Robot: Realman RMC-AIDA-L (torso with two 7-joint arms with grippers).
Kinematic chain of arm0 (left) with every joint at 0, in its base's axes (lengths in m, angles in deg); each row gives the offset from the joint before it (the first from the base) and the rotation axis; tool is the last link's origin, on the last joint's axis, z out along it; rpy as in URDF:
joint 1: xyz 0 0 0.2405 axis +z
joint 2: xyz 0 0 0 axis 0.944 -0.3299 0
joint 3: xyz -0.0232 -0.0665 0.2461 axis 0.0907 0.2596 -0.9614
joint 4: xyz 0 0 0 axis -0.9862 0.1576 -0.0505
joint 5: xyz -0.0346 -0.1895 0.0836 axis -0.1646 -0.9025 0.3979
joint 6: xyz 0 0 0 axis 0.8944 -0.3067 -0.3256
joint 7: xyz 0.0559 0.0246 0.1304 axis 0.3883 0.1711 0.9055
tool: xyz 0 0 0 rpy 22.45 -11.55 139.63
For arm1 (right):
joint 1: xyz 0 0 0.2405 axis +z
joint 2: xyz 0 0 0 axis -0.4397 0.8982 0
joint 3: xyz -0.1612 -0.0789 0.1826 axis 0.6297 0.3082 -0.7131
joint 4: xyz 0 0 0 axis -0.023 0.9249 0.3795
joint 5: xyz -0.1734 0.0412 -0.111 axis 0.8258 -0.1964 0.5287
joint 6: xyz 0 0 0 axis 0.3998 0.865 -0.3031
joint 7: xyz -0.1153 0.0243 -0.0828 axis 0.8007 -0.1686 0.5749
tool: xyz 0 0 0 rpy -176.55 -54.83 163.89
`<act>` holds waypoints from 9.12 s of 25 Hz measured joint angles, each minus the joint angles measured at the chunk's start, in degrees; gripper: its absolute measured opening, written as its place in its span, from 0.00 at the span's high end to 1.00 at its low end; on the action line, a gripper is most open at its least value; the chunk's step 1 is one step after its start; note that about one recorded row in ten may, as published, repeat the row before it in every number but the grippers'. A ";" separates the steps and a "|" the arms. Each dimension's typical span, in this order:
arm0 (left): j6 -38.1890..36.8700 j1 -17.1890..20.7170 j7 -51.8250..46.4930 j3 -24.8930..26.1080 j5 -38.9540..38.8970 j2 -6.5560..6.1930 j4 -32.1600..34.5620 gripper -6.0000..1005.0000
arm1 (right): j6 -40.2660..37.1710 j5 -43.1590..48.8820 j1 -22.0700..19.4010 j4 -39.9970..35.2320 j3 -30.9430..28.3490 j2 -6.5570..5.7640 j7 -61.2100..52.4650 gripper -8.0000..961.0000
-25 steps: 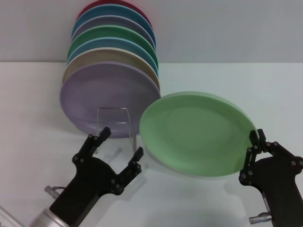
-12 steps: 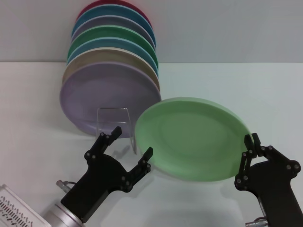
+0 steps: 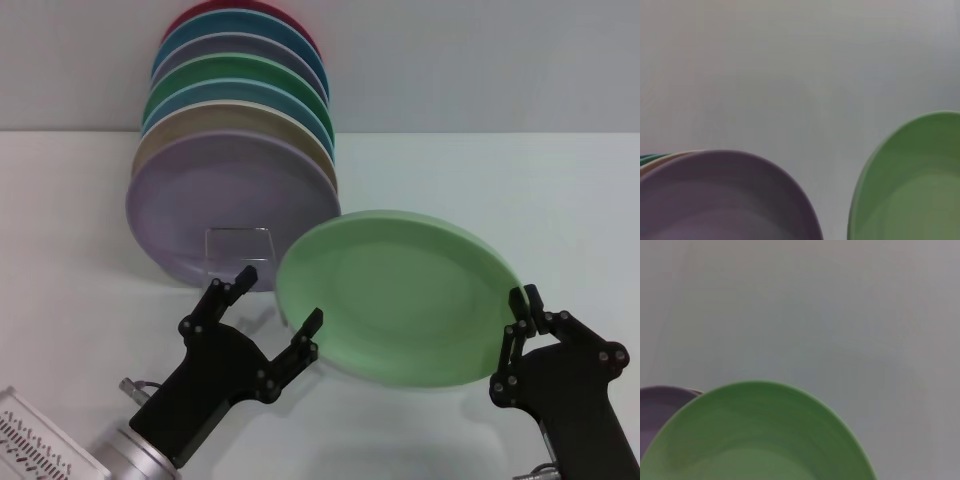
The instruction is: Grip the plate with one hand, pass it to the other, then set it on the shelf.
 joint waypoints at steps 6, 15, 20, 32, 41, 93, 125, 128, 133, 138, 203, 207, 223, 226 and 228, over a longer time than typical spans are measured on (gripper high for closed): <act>0.66 -0.03 0.01 1.00 -0.13 0.00 0.03 0.28 | -0.01 0.00 0.13 -0.05 0.55 -0.06 0.53 0.97; 1.27 -0.03 0.01 1.41 -0.17 -0.07 0.53 0.31 | 0.24 0.00 0.15 -0.21 0.90 -0.09 0.61 0.97; 2.08 -0.10 -0.04 1.43 -0.21 -0.09 0.11 0.32 | 0.28 0.00 0.24 -0.52 1.33 -0.09 0.60 0.97; 2.17 -0.11 -0.47 1.89 -0.24 -0.09 -0.01 0.57 | 0.35 0.00 0.22 -0.76 1.54 -0.09 1.45 0.97; 2.16 -0.11 -0.62 1.95 -0.17 -0.09 -0.10 0.69 | 0.34 0.23 0.22 -0.75 1.53 -0.09 1.54 0.97; 2.16 -0.11 -5.33 2.81 -0.23 -0.18 -0.34 0.82 | 0.33 -0.08 1.11 -0.84 2.06 -0.09 2.78 0.97; 2.86 -0.82 -4.59 2.81 0.10 -0.08 0.98 0.96 | 0.96 -0.08 1.54 -0.66 2.06 -0.09 2.86 0.95; 2.84 -0.74 -3.44 2.81 0.12 -0.07 1.04 0.96 | 0.96 0.06 1.57 -0.66 2.06 -0.09 2.87 0.93; 2.26 -0.16 -0.81 2.81 0.07 -0.12 0.57 0.95 | 0.98 0.36 1.87 -0.71 2.25 -0.10 2.87 0.90; 1.85 0.33 -1.00 3.59 -0.02 -0.28 0.58 0.95 | 0.97 0.42 1.98 -0.59 2.32 -0.15 2.76 0.87; -2.77 -1.49 -6.04 14.69 0.20 -0.42 14.32 0.90 | -2.11 -0.09 4.44 -3.82 6.01 -0.28 -0.17 0.69; -2.47 -1.52 -6.06 14.39 0.21 -0.49 14.31 0.90 | -1.97 -0.09 4.59 -3.75 6.01 -0.27 -0.16 0.69; -19.63 7.18 -6.37 13.73 0.04 -0.71 14.24 0.41 | -3.86 -2.27 5.33 -5.39 0.79 -0.32 -2.00 0.69; -20.33 7.89 -10.74 15.68 -0.37 -0.64 14.27 0.35 | -6.18 -2.29 5.09 -7.73 -1.43 -0.40 -7.37 0.69; -19.03 7.53 -15.33 18.23 -0.41 -0.63 14.61 0.32 | -7.34 -2.31 5.11 -10.26 -3.39 -0.46 -12.18 0.69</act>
